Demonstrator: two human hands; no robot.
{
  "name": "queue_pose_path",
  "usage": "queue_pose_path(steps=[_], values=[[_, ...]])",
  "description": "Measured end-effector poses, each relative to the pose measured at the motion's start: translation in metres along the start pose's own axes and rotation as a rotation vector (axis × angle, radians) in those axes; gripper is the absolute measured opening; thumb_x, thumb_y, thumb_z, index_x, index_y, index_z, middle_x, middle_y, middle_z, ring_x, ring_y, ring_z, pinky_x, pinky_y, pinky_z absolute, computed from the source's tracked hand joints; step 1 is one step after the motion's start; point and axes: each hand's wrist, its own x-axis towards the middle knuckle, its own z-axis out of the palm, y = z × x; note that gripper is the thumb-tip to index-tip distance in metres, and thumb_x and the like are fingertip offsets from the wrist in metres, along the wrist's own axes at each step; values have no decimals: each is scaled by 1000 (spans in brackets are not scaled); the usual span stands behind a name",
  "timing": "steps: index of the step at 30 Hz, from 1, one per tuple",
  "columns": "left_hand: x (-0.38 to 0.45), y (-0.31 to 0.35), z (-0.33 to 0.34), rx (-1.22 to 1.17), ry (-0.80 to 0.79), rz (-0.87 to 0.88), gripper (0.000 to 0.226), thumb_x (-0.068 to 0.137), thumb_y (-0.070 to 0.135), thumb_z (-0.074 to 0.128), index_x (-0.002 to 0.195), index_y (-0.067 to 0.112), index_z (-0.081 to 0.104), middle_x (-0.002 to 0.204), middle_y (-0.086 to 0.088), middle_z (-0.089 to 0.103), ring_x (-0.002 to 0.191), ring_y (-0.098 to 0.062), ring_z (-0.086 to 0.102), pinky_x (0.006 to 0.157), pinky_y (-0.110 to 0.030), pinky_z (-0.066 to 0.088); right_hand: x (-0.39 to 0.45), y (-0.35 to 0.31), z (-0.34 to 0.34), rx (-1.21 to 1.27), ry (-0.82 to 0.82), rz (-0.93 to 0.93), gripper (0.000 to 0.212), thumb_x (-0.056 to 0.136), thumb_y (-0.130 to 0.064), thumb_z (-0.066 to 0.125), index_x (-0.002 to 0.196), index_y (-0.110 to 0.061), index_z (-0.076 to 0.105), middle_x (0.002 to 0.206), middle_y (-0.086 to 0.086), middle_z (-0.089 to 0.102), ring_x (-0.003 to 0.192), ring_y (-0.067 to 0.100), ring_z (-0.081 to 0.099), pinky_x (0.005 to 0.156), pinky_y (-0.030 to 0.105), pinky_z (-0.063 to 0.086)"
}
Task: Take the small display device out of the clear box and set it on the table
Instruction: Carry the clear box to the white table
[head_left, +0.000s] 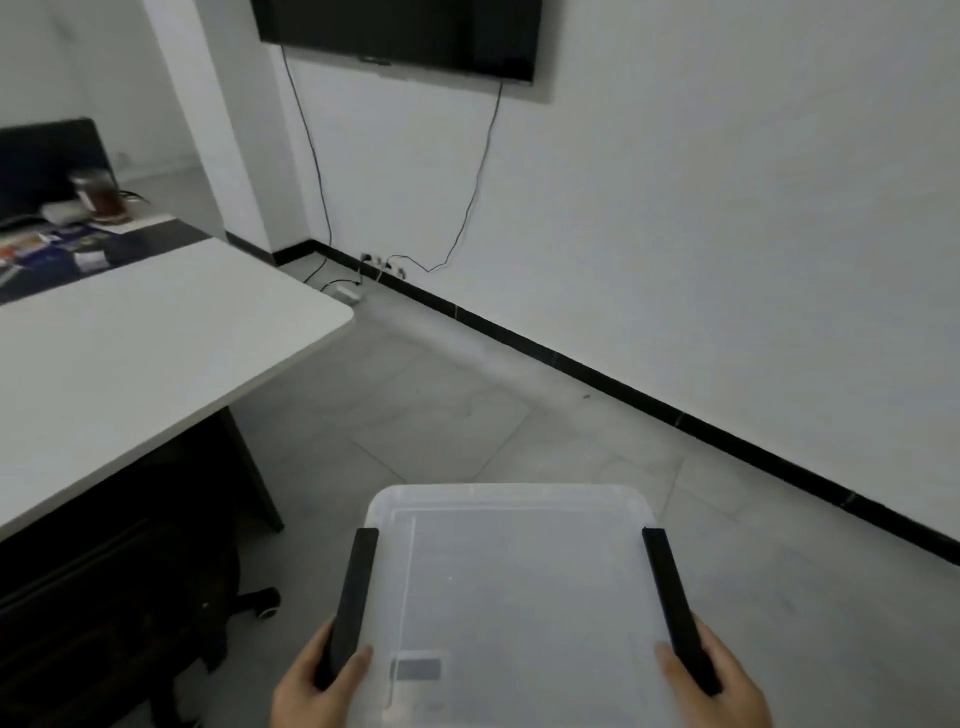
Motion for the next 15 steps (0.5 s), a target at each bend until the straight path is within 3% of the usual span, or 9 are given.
queue_pose_path(steps=[4,6,8,10,11,12,14,15], values=[[57,6,37,32,95,-78,35,73,-5,66,108,-3,60,102,-17,63,92,-22,53,56,10,35,76,-24,45,-164,-103,-22,43,71,4,68,113,4,59,87,19,59,82,29,52,79,16,38],[93,8,55,119,131,-86,35,77,-10,59,112,-10,54,115,-24,58,98,-19,47,56,12,33,110,-40,76,-159,-148,-34,44,71,4,69,114,5,58,89,19,58,82,28,51,82,21,36],[122,21,74,201,139,-36,36,75,-8,63,110,-6,57,109,-19,60,94,-21,48,59,7,38,147,-55,106,-194,-181,-51,44,70,2,70,113,5,59,91,18,60,84,28,52,76,12,38],[146,43,93,208,160,5,38,72,-4,66,110,-3,59,99,-12,58,91,-22,50,78,-10,41,179,-82,139,-217,-199,-80,43,70,0,70,112,4,60,92,17,61,84,28,52,71,4,38],[156,58,102,208,183,15,40,72,-5,66,112,-3,57,98,-10,56,93,-24,51,85,-20,39,194,-96,155,-222,-213,-93,43,71,0,70,112,3,60,91,16,60,84,27,52,77,11,38],[169,70,109,212,201,25,43,72,-5,66,114,-3,56,98,-9,55,96,-26,53,84,-19,39,205,-113,171,-236,-239,-109,42,71,-1,70,112,1,60,91,14,59,84,26,51,83,20,36],[196,92,116,179,267,77,45,72,-8,65,116,-3,55,98,-8,55,93,-24,59,66,1,41,226,-145,204,-245,-299,-147,43,72,-3,70,114,-2,60,92,11,58,86,24,50,88,30,35],[206,102,117,141,302,107,45,71,-10,65,115,-5,55,98,-9,56,85,-15,62,56,6,39,232,-157,218,-237,-323,-178,44,73,-4,70,115,-3,59,93,10,58,87,23,50,89,31,36]])
